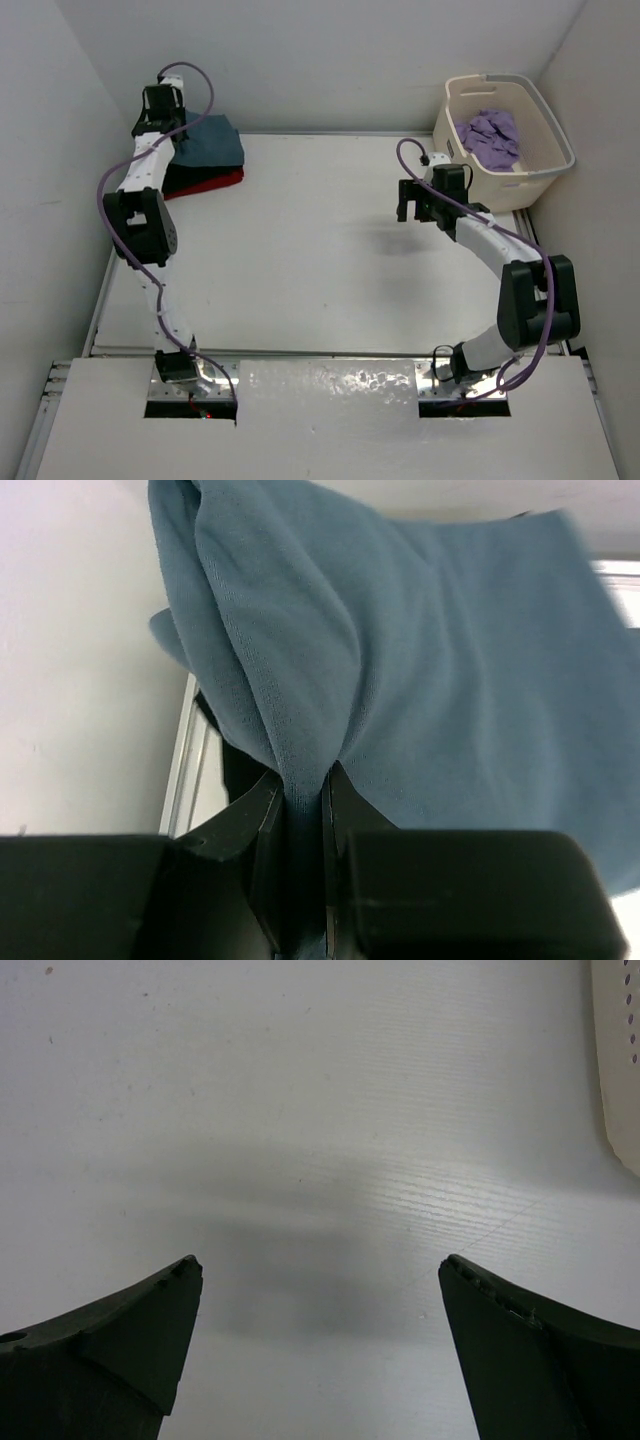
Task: Fold and stack the t-shirts
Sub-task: Put the neatly folded tshirt into the corner of the board with the left arm, then grab crumpled tshirt from bin with the right arm
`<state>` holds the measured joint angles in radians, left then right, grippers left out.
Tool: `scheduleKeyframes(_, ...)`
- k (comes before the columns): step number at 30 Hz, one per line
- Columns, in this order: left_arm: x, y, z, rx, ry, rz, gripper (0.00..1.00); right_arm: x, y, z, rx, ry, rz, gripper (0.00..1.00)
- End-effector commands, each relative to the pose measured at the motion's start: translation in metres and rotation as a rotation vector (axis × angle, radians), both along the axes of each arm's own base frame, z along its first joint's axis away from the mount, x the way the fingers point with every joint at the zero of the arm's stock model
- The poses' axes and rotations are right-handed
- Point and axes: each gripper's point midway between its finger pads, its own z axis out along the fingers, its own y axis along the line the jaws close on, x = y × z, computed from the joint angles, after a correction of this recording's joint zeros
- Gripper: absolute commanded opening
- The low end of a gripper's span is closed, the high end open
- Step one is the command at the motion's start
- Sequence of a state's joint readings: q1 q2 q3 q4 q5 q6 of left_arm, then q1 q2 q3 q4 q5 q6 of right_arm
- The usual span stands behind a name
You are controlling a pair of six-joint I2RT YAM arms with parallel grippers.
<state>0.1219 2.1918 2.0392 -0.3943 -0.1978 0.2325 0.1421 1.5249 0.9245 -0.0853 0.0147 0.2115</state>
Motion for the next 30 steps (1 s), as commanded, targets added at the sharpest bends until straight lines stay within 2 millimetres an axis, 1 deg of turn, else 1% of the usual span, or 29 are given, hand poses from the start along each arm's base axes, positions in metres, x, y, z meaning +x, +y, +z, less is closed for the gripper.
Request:
scheduleKeyframes(1,0.009,0.023,0.018,-0.010,-0.089,0.065,0.00,0.013,0.006,0.018,0.006,-0.052,0.021,0.99)
scheduleKeyframes(2,0.009,0.026,0.007,-0.005,-0.070,0.080,0.00,0.013,0.006,0.018,0.006,-0.049,0.020,0.99)
scheduleKeyframes(3,0.008,0.032,0.001,0.003,-0.058,0.099,0.00,0.013,0.006,0.018,0.006,-0.047,0.020,0.99)
scheduleKeyframes(5,0.007,0.037,-0.009,0.011,-0.032,0.115,0.00,0.013,0.010,0.017,0.020,-0.045,0.037,0.99)
scheduleKeyframes(6,0.007,0.038,-0.020,0.014,-0.006,0.119,0.04,0.012,0.010,0.017,0.018,-0.043,0.039,0.99)
scheduleKeyframes(7,0.006,0.039,-0.025,0.018,0.005,0.127,0.10,0.012,0.010,0.017,0.018,-0.043,0.038,0.99)
scheduleKeyframes(8,0.004,0.040,-0.035,0.022,0.035,0.135,0.20,0.013,0.010,0.017,0.018,-0.043,0.038,0.99)
scheduleKeyframes(9,0.004,0.043,-0.034,0.026,0.038,0.146,0.45,0.013,0.010,0.017,0.018,-0.040,0.038,0.99)
scheduleKeyframes(10,0.003,0.044,-0.037,0.024,0.047,0.156,0.50,0.013,0.010,0.018,0.017,-0.041,0.039,0.99)
scheduleKeyframes(11,0.000,0.045,-0.044,0.018,0.069,0.162,0.64,0.013,0.010,0.019,0.018,-0.043,0.040,0.99)
scheduleKeyframes(12,0.001,0.046,-0.042,0.020,0.066,0.168,0.92,0.013,0.010,0.019,0.018,-0.044,0.040,0.99)
scheduleKeyframes(14,-0.002,0.050,-0.038,0.021,0.062,0.202,0.94,0.014,0.010,0.023,0.017,-0.054,0.040,0.99)
scheduleKeyframes(16,-0.001,0.050,-0.027,0.009,0.035,0.221,0.94,0.014,0.010,0.027,0.013,-0.056,0.044,0.99)
scheduleKeyframes(17,0.000,0.047,-0.016,-0.009,0.018,0.210,0.94,0.015,0.009,0.031,0.012,-0.065,0.043,0.99)
scheduleKeyframes(18,0.001,0.045,-0.010,-0.021,0.006,0.205,0.94,0.014,0.009,0.032,0.011,-0.064,0.043,0.99)
scheduleKeyframes(20,0.003,0.041,0.010,-0.051,-0.050,0.206,1.00,0.017,0.009,0.040,0.007,-0.085,0.041,0.99)
scheduleKeyframes(21,0.003,0.040,0.017,-0.068,-0.074,0.214,1.00,0.018,0.008,0.044,0.004,-0.091,0.040,0.99)
scheduleKeyframes(22,0.003,0.038,0.030,-0.079,-0.101,0.214,1.00,0.023,0.008,0.054,0.001,-0.114,0.039,0.99)
scheduleKeyframes(23,0.003,0.036,0.042,-0.093,-0.127,0.211,1.00,0.024,0.008,0.059,-0.001,-0.119,0.042,0.99)
scheduleKeyframes(24,0.003,0.033,0.050,-0.125,-0.149,0.214,1.00,0.028,0.005,0.065,-0.015,-0.131,0.030,0.99)
scheduleKeyframes(25,0.002,0.026,0.065,-0.145,-0.170,0.189,1.00,0.038,0.003,0.085,-0.021,-0.172,0.022,0.99)
scheduleKeyframes(26,0.001,0.019,0.075,-0.184,-0.195,0.182,1.00,0.042,-0.002,0.092,-0.048,-0.175,0.008,0.99)
scheduleKeyframes(27,-0.001,0.014,0.081,-0.225,-0.214,0.176,1.00,0.047,-0.005,0.095,-0.084,-0.174,0.015,0.99)
scheduleKeyframes(28,-0.005,0.004,0.097,-0.263,-0.245,0.140,1.00,0.057,-0.008,0.118,-0.103,-0.201,0.013,0.99)
scheduleKeyframes(29,-0.008,-0.001,0.103,-0.290,-0.262,0.132,1.00,0.064,-0.010,0.128,-0.112,-0.211,0.020,0.99)
scheduleKeyframes(30,-0.011,-0.007,0.108,-0.342,-0.290,0.148,1.00,0.072,-0.018,0.137,-0.108,-0.224,0.010,0.99)
